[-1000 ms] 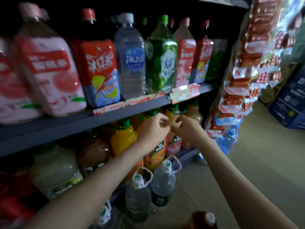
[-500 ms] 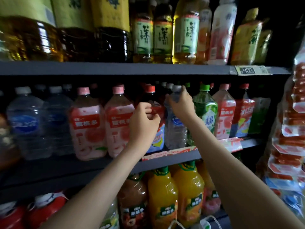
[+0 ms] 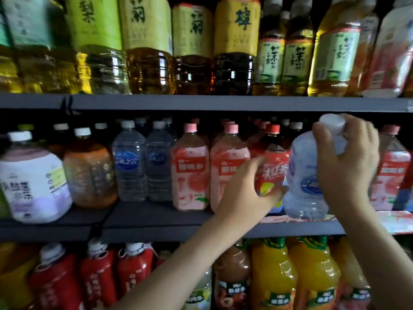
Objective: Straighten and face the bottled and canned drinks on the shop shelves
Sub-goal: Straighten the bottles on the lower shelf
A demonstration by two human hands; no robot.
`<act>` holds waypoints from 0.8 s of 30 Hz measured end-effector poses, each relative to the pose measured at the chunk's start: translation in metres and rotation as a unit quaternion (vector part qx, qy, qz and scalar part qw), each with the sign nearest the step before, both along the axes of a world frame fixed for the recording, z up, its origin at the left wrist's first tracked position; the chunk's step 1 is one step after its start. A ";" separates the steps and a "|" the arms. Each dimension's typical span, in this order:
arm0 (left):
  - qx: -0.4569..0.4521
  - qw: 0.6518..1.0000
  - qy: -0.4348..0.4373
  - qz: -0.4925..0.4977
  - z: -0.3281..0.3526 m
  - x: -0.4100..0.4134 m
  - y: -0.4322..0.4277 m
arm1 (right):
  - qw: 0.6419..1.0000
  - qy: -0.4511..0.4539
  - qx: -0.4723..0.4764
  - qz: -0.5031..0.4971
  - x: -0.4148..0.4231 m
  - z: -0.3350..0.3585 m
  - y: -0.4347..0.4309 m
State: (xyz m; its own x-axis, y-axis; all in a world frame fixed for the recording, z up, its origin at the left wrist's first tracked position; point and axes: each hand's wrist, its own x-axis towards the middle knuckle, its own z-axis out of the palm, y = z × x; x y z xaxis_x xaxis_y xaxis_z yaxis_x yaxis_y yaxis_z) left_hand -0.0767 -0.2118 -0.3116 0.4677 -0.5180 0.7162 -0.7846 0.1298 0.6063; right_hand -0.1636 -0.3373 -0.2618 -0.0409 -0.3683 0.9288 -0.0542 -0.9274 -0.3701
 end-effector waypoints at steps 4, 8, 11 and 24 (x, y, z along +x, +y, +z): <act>-0.046 0.998 -0.027 -0.018 0.001 -0.007 0.022 | 0.993 0.033 0.032 0.106 0.008 0.018 0.054; -0.083 0.992 0.003 0.092 -0.008 0.013 0.064 | 0.952 0.018 0.119 0.281 0.050 0.007 0.106; -0.071 0.979 0.006 0.190 -0.023 0.052 0.105 | 0.915 0.024 0.117 0.386 0.094 -0.005 0.145; 0.021 0.963 0.132 0.234 -0.038 0.184 0.180 | 0.830 0.289 0.196 0.434 0.207 -0.085 0.201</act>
State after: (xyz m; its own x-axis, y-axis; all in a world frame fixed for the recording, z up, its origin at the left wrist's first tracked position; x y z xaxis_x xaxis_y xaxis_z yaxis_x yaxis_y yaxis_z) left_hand 0.1071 -0.0316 -0.3500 0.8198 -0.2322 0.5235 -0.5691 -0.2287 0.7898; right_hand 0.0436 -0.1360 -0.3463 0.8087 -0.3039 0.5036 0.2993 -0.5244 -0.7971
